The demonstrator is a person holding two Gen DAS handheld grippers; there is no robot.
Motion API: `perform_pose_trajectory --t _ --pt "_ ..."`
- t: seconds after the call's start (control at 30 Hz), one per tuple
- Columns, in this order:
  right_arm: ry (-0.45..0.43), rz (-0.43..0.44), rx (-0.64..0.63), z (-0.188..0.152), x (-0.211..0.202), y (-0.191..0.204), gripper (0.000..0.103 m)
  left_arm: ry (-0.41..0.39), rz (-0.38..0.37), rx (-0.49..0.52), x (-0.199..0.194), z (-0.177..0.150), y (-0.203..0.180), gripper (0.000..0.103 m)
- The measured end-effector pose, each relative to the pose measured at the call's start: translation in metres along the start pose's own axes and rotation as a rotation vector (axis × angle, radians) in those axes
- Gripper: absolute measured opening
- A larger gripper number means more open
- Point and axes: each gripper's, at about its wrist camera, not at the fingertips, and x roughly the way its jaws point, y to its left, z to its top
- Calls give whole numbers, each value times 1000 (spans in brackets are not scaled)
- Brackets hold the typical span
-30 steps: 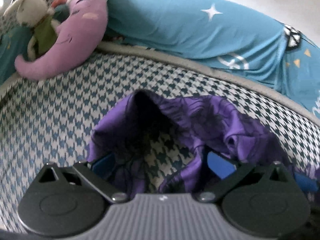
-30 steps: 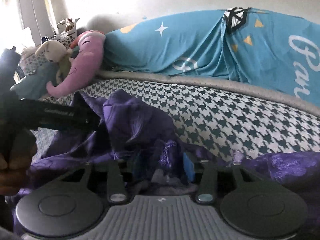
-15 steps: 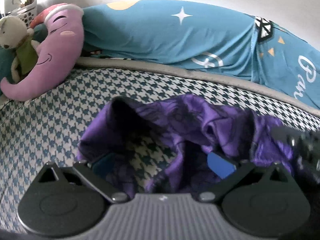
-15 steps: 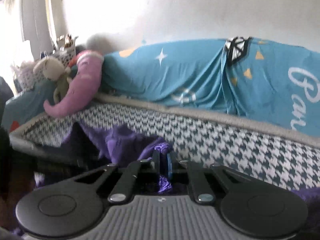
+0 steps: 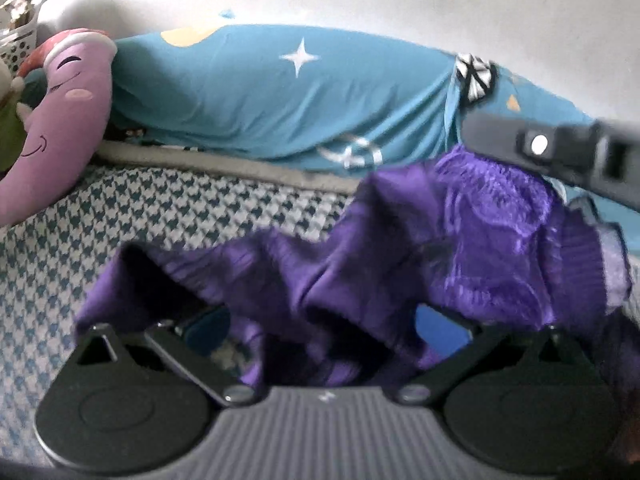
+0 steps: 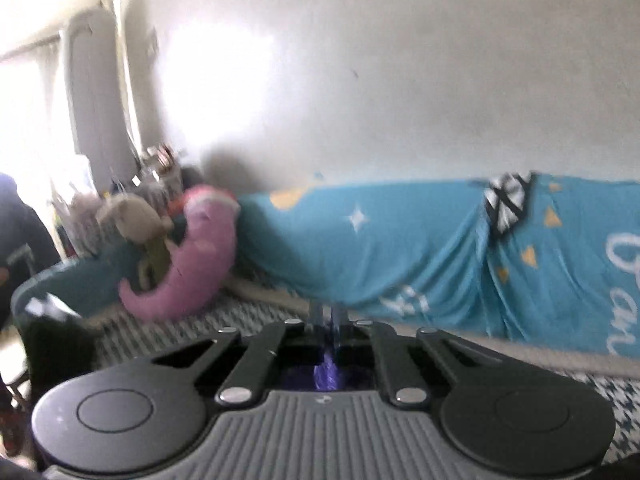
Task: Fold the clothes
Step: 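Lower the garment with the left tool while the right tool opens and withdraws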
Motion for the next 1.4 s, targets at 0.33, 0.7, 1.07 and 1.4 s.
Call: perform_pose_trajectory --t 0.33,0.7,1.07,1.4 --pt "-6 -172 14 11 -30 -41 4 143 173 -120 55 -2 17 103" --pt "288 -373 79 -45 -41 -123 19 148 212 -68 52 -9 15 103" --pt "436 -263 -25 -67 -21 -98 55 154 202 -78 49 -6 16 103" --pt "497 -293 -151 -86 -12 -80 13 133 187 -68 44 -5 12 103"
